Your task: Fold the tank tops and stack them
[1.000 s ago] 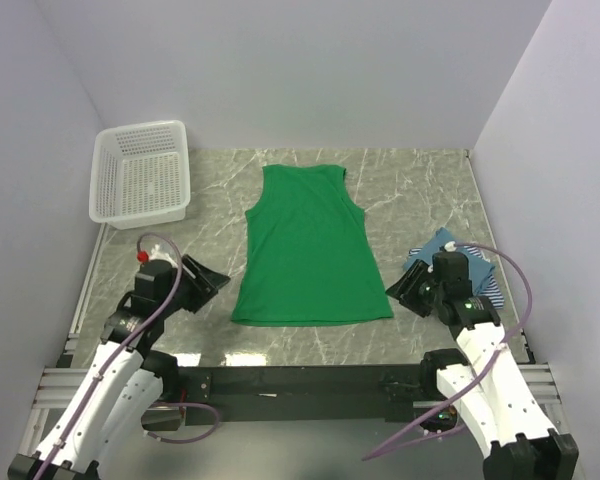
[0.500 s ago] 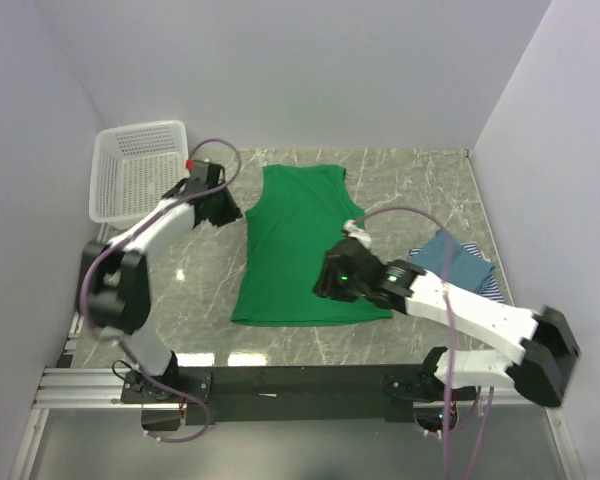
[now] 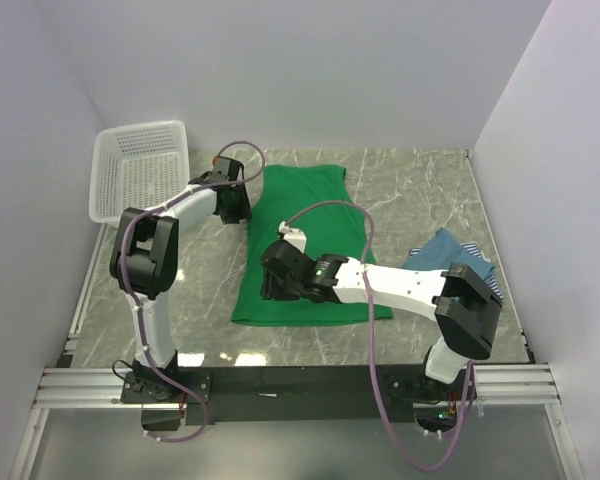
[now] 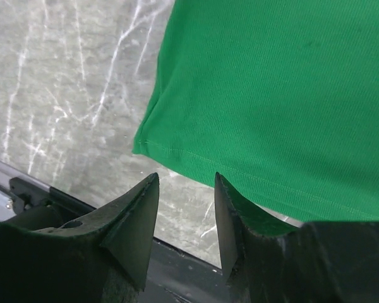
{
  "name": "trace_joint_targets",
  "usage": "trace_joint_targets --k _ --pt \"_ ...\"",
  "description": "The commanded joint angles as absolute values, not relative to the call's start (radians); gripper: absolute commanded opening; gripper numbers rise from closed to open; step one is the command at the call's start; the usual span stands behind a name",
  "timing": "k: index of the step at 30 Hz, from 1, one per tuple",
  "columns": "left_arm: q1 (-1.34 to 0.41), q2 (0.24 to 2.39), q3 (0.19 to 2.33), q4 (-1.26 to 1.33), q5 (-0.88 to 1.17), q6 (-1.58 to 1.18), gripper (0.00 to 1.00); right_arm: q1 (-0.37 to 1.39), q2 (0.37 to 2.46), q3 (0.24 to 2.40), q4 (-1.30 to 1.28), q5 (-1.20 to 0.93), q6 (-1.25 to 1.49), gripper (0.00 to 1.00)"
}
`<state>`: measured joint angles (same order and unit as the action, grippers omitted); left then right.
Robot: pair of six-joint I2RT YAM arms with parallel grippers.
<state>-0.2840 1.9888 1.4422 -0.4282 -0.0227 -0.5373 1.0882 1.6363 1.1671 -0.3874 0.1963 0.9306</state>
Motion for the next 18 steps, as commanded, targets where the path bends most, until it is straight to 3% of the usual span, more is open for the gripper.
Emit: trace_joint_targets --k 1,6,10,18 --pt "-0.302 2.020 1.485 -0.380 -0.009 -0.486 0.44 1.104 1.649 1.203 -0.359 0.238 0.934 0.47" --pt "-0.304 2.065 1.497 -0.370 -0.054 -0.492 0.40 1.173 1.713 1.281 -0.402 0.290 0.916 0.47" --pt "-0.304 2.086 1.502 -0.374 -0.089 -0.500 0.20 1.224 1.785 1.361 -0.437 0.324 0.910 0.46" --pt "-0.302 2.083 1.500 -0.374 -0.089 -0.506 0.07 1.284 1.959 1.526 -0.498 0.364 0.894 0.46"
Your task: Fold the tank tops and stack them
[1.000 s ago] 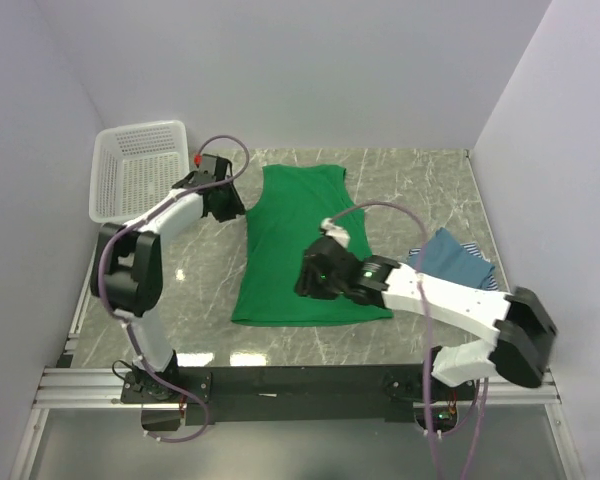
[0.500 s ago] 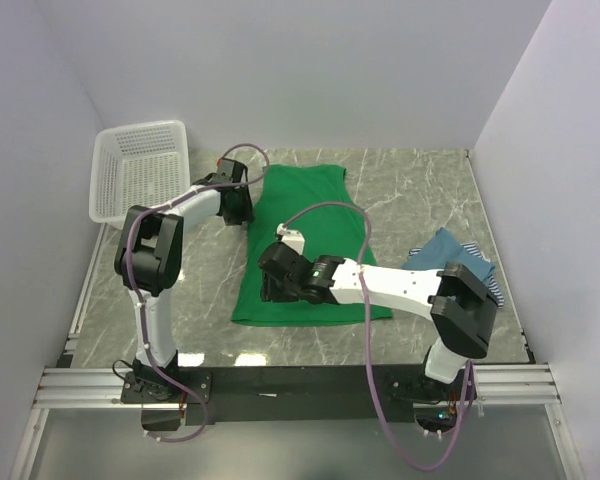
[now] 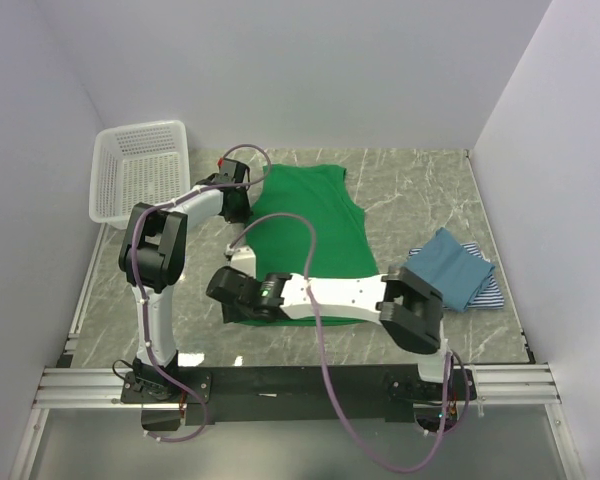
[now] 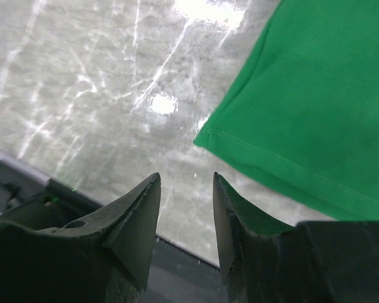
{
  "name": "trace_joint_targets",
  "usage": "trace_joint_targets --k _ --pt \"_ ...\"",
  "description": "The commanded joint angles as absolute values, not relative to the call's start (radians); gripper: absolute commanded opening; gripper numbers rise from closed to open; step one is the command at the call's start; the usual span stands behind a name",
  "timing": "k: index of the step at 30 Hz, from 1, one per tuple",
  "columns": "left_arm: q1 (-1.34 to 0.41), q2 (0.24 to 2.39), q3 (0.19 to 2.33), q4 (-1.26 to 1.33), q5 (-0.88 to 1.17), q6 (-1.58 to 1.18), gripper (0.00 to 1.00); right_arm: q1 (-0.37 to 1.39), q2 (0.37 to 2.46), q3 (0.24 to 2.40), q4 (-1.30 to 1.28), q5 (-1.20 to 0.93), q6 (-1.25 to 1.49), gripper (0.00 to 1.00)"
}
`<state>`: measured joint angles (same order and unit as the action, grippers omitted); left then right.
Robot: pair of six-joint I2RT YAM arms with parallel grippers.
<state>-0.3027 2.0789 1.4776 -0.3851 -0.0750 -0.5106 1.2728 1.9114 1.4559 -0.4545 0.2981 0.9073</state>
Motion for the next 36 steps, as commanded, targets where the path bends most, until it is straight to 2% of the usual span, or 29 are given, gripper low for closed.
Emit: trace_joint_targets --k 1,8,17,23,25,28,36 --pt "-0.304 2.085 1.502 -0.377 -0.086 -0.506 0.07 1.287 1.988 1.540 -0.508 0.370 0.896 0.46" --pt "-0.302 2.074 1.506 -0.379 -0.083 -0.500 0.06 1.301 2.134 1.716 -0.612 0.445 0.913 0.46" --pt "-0.302 2.072 1.511 -0.380 -0.077 -0.494 0.05 1.304 2.241 1.798 -0.699 0.472 0.937 0.43" --pt "-0.304 2.072 1.519 -0.382 -0.077 -0.505 0.04 1.307 2.217 1.735 -0.660 0.456 0.924 0.27" --pt "-0.301 2.069 1.522 -0.388 -0.089 -0.506 0.04 1.308 2.211 1.730 -0.673 0.453 0.927 0.12" --pt "-0.296 2.051 1.519 -0.391 -0.104 -0.521 0.01 1.321 2.145 1.653 -0.647 0.436 0.919 0.01" --pt "-0.281 1.988 1.453 -0.359 -0.086 -0.581 0.01 1.384 1.890 1.369 -0.512 0.342 0.893 0.00"
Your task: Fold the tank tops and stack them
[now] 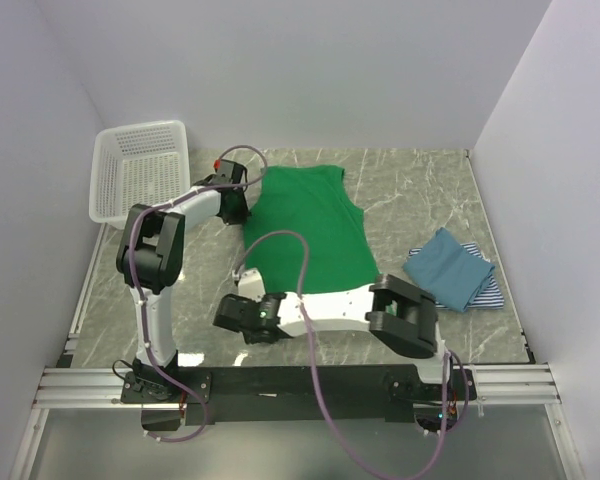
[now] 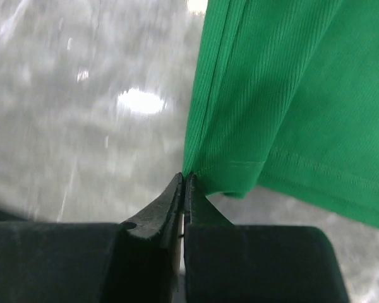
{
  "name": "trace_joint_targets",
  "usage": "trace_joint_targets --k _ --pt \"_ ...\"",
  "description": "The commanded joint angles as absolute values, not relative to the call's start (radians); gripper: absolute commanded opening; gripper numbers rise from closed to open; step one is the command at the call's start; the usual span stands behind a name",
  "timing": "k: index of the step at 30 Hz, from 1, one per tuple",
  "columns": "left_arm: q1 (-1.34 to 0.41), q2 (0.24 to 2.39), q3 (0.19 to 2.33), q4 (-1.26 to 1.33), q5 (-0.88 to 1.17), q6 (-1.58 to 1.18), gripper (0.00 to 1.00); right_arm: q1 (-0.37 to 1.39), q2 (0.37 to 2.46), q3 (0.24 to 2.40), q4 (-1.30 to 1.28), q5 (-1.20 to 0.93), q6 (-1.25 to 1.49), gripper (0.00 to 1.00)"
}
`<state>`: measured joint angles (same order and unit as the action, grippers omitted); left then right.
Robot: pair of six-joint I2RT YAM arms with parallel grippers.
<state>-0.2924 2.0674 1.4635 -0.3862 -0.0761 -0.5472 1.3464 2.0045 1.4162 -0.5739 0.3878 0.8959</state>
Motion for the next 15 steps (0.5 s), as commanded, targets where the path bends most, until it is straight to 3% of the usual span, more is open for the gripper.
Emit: trace_joint_targets --k 1,9,15 --pt "-0.278 1.979 1.445 -0.356 -0.081 -0.586 0.00 1.388 1.876 1.330 -0.505 0.330 0.894 0.00" --pt "-0.262 1.936 1.378 -0.322 -0.040 -0.629 0.00 1.399 1.757 1.166 -0.361 0.239 0.933 0.00" --pt "-0.250 1.890 1.336 -0.290 -0.023 -0.634 0.05 1.399 1.740 1.193 -0.314 0.195 0.923 0.00"
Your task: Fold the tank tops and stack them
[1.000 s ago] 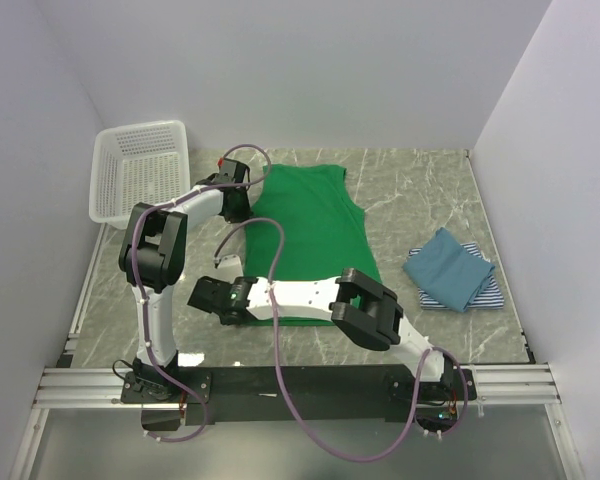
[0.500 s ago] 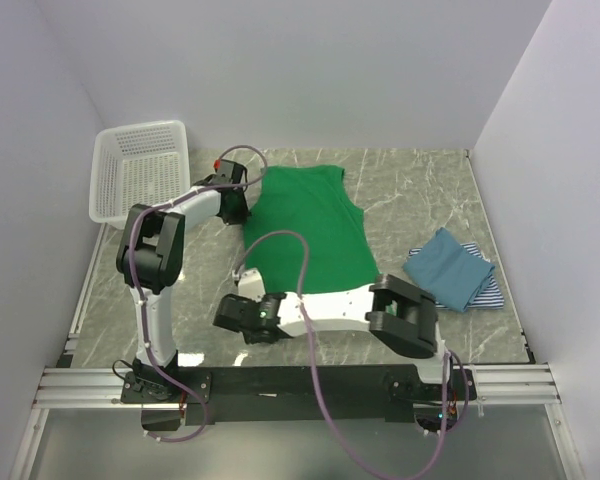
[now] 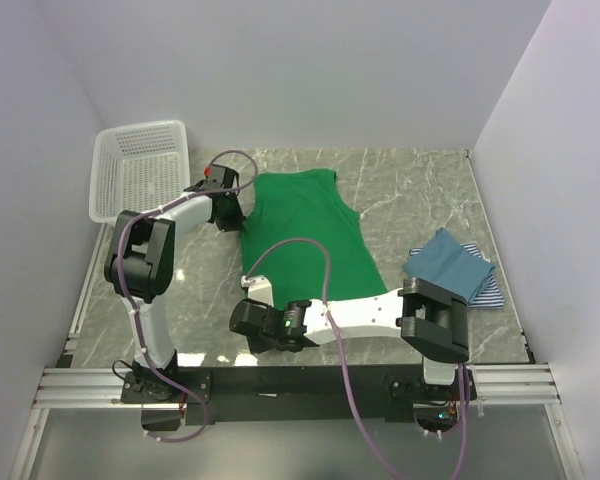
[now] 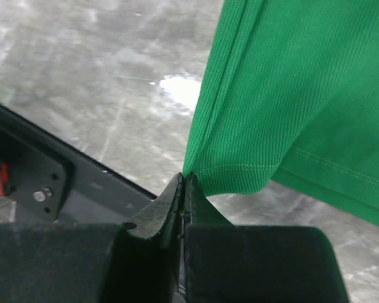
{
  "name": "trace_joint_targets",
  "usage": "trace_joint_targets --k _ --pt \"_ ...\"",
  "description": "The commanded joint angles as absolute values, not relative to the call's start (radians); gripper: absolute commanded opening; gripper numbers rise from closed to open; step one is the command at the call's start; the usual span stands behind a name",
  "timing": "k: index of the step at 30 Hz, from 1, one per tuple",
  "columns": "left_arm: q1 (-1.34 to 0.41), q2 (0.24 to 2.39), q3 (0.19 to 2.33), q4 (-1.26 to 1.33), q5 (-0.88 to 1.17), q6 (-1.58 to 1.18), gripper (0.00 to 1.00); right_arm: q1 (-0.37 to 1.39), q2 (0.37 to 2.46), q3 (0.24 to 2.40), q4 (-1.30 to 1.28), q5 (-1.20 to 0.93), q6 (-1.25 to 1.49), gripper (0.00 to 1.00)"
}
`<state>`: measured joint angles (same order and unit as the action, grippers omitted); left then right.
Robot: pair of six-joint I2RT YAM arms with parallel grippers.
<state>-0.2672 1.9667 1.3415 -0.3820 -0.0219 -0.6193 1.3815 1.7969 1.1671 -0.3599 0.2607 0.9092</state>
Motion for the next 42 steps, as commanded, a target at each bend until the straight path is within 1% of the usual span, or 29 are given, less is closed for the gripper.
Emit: trace_joint_targets --k 1,4,6,8,9,11,12,15,17,21,22,25,26,29,33,37,42 --pt "-0.249 1.879 1.332 -0.288 -0.020 -0.634 0.06 1.397 1.744 1.204 -0.316 0.195 0.920 0.00" --pt "-0.235 1.870 1.333 -0.294 -0.022 -0.635 0.09 1.397 1.759 1.241 -0.330 0.190 0.920 0.00" --pt "-0.230 1.864 1.330 -0.291 -0.014 -0.634 0.13 1.394 1.776 1.265 -0.344 0.192 0.920 0.00" --pt "-0.227 1.856 1.324 -0.284 -0.014 -0.629 0.18 1.396 1.787 1.281 -0.350 0.184 0.917 0.00" --pt "-0.227 1.855 1.321 -0.282 -0.014 -0.627 0.23 1.396 1.796 1.288 -0.351 0.181 0.919 0.00" --pt "-0.225 1.856 1.318 -0.284 -0.009 -0.626 0.28 1.393 1.809 1.293 -0.347 0.173 0.920 0.00" --pt "-0.225 1.856 1.315 -0.282 -0.008 -0.626 0.33 1.391 1.812 1.298 -0.345 0.170 0.920 0.00" --pt "-0.227 1.859 1.301 -0.276 -0.008 -0.626 0.38 1.387 1.818 1.299 -0.344 0.157 0.920 0.00" --pt "-0.225 1.862 1.298 -0.276 -0.014 -0.627 0.38 1.387 1.809 1.295 -0.337 0.153 0.920 0.00" --pt "-0.225 1.876 1.325 -0.368 -0.070 -0.653 0.29 1.378 1.793 1.275 -0.350 0.166 0.933 0.00" --pt "-0.225 1.867 1.321 -0.379 -0.084 -0.675 0.28 1.378 1.793 1.270 -0.350 0.160 0.936 0.00" --pt "-0.225 1.812 1.287 -0.423 -0.152 -0.725 0.31 1.378 1.793 1.255 -0.341 0.155 0.942 0.00" --pt "-0.225 1.793 1.270 -0.423 -0.161 -0.732 0.34 1.378 1.795 1.252 -0.338 0.155 0.940 0.00" --pt "-0.227 1.718 1.172 -0.391 -0.173 -0.762 0.37 1.378 1.801 1.243 -0.331 0.152 0.948 0.00" --pt "-0.230 1.649 1.042 -0.295 -0.115 -0.791 0.34 1.377 1.801 1.230 -0.328 0.161 0.953 0.00" --pt "-0.242 1.606 0.925 -0.187 -0.078 -0.805 0.33 1.376 1.804 1.226 -0.327 0.164 0.956 0.00" --pt "-0.247 1.612 0.885 -0.112 -0.037 -0.798 0.33 1.374 1.799 1.220 -0.324 0.166 0.962 0.00"
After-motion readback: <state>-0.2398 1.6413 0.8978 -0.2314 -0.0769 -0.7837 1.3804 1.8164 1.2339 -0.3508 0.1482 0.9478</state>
